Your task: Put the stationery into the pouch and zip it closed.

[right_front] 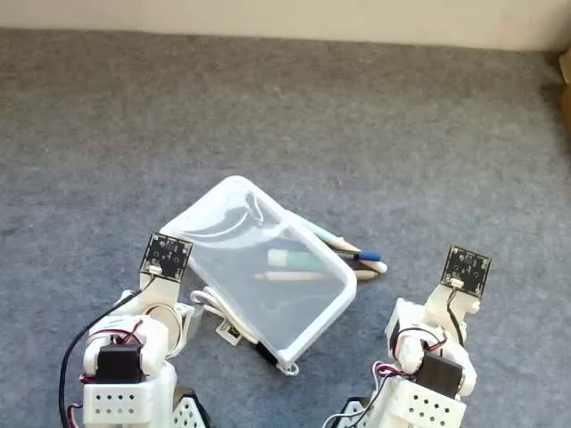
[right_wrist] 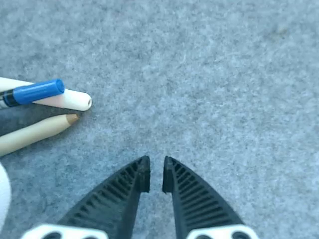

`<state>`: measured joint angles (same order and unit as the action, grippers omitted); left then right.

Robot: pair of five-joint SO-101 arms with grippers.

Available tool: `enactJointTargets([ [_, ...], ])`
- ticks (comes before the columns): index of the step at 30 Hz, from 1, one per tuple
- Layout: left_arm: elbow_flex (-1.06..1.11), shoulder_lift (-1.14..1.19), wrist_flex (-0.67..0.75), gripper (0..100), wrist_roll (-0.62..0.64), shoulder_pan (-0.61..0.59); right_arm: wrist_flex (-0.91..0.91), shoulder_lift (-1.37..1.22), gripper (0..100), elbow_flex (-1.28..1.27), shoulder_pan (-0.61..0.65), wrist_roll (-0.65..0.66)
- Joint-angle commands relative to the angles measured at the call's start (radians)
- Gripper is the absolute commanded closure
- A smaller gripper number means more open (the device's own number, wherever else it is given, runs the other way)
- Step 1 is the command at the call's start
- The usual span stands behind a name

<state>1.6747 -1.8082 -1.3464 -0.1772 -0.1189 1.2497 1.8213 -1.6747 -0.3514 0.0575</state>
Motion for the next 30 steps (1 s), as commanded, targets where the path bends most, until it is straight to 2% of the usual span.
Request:
enactJointTargets([
  [1, 0.021, -0.010, -0.006, 75, -0.003, 0.012, 0.002, 0.013, 95.0, -0.111, -0.012, 0.006],
  [13, 0.021, -0.010, -0.006, 75, -0.003, 0.012, -0.002, 0.013, 95.0, -0.114, 0.031, 0.000],
  [19, 0.018, -0.012, -0.002, 75, -0.006, 0.015, -0.001, 0.013, 95.0, -0.116, 0.234, 0.005],
  [25, 0.004, -0.012, 0.018, 75, -0.008, 0.007, -0.002, 0.015, 95.0, -0.097, 0.239, 0.006],
  [30, 0.007, -0.012, 0.074, 75, -0.009, -0.013, -0.001, 0.015, 95.0, 0.054, 0.240, 0.005],
])
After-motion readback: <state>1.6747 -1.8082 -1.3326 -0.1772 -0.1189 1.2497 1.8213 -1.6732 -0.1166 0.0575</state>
